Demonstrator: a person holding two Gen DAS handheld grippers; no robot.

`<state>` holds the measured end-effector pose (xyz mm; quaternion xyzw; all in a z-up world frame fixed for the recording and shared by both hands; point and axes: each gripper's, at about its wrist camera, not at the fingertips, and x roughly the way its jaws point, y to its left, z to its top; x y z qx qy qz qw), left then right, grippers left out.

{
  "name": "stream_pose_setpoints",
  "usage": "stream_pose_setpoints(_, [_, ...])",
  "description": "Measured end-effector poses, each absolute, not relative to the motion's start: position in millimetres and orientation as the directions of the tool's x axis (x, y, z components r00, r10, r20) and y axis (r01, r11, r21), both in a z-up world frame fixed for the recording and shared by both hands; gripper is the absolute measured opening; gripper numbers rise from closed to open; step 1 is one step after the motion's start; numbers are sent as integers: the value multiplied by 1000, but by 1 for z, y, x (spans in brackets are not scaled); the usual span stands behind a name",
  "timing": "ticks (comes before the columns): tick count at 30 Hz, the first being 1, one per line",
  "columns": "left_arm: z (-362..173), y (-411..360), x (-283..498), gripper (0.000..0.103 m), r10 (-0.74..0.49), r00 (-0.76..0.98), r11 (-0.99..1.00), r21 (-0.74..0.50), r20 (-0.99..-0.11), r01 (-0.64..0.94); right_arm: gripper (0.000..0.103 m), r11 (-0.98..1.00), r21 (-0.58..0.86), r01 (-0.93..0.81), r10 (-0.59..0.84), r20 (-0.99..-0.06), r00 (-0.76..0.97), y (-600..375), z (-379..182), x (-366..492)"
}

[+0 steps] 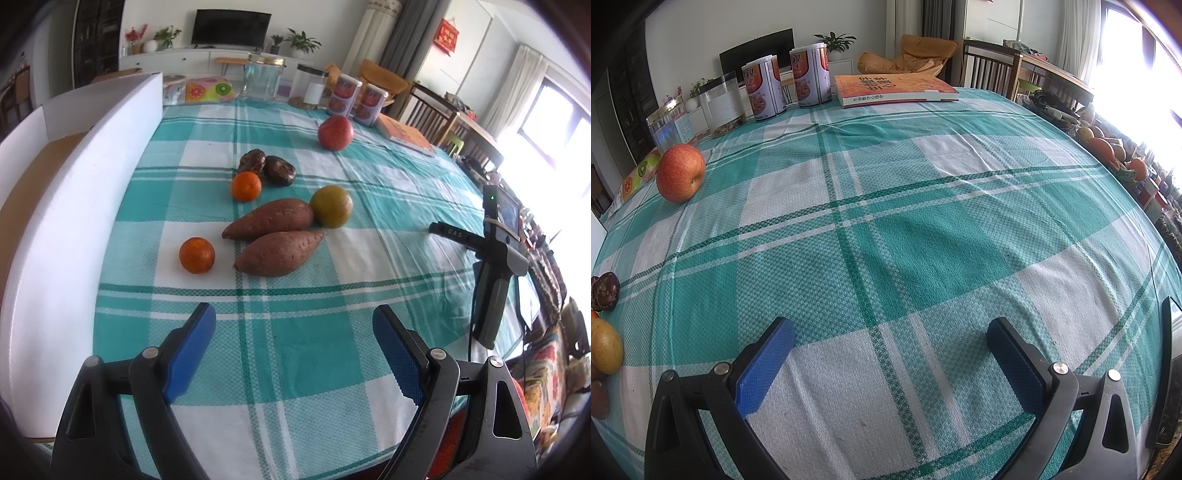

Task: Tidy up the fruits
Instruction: 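Move the open left gripper toward the tangerine beside the sweet potatoes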

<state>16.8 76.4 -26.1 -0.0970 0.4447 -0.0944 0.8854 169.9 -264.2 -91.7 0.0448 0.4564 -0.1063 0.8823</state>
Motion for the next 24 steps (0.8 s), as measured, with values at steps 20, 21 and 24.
stream_pose_setpoints(20, [-25, 79, 16, 88, -256, 589, 963, -258, -767, 82, 103, 973, -18, 229, -147, -815, 561, -264, -92, 170])
stream_pose_setpoints(21, [-25, 79, 16, 88, -256, 590, 962, -259, -766, 82, 103, 973, -18, 229, -147, -815, 561, -264, -92, 170])
stream_pose_setpoints(24, [-24, 81, 15, 88, -254, 592, 963, -258, -765, 81, 103, 973, -18, 229, -147, -815, 561, -264, -92, 170])
